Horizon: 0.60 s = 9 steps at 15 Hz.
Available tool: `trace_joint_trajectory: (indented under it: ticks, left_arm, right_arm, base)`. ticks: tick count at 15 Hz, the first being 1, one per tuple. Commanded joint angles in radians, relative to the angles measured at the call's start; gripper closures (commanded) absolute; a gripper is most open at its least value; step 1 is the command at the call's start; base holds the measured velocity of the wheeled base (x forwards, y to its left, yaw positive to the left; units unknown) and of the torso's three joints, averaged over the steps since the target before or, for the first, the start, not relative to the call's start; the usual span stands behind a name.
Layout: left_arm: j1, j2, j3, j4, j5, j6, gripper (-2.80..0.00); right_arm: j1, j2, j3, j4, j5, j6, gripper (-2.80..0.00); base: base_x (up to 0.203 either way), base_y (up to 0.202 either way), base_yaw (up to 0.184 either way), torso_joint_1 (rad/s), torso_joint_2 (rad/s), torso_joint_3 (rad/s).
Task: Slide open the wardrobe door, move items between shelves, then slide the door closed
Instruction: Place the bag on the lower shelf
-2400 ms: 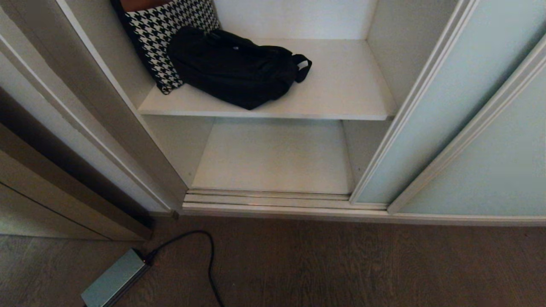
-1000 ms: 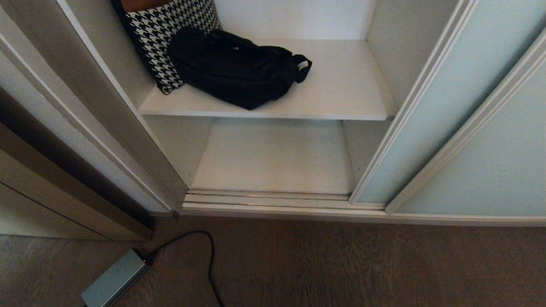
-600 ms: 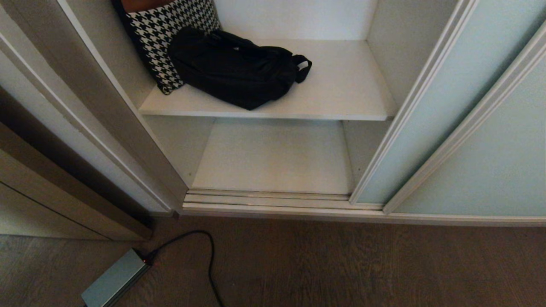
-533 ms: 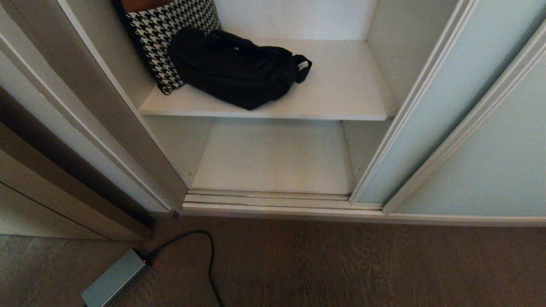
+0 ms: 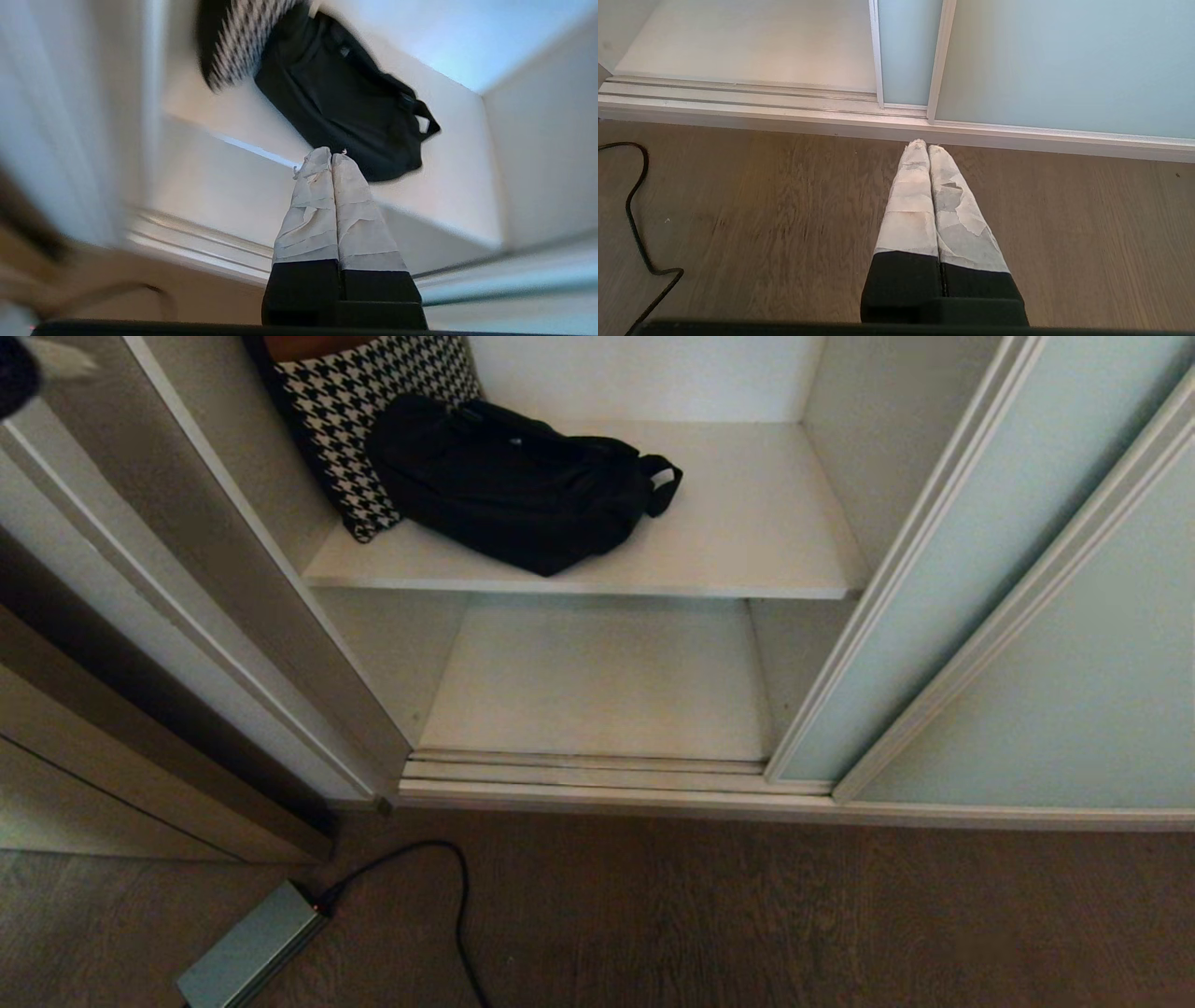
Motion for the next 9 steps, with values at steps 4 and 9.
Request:
trace_joint_trajectory:
  ticks: [4, 9]
  left_arm:
    - [-0.073, 0.542, -0.340, 0.007, -0.014, -0.296, 0.00]
    - [-0.123, 0.761, -0.471, -0.010, -0.070, -0.372, 0.00]
  right_arm:
    - [0.000, -0.002, 0.000, 0.000, 0.000, 0.000, 0.00]
    - [0.000, -0.002, 0.000, 0.000, 0.000, 0.000, 0.00]
  base:
    - [0.000, 0.000, 0.000, 0.000, 0.00, 0.000]
    - [0.000, 0.000, 0.000, 0.000, 0.00, 0.000]
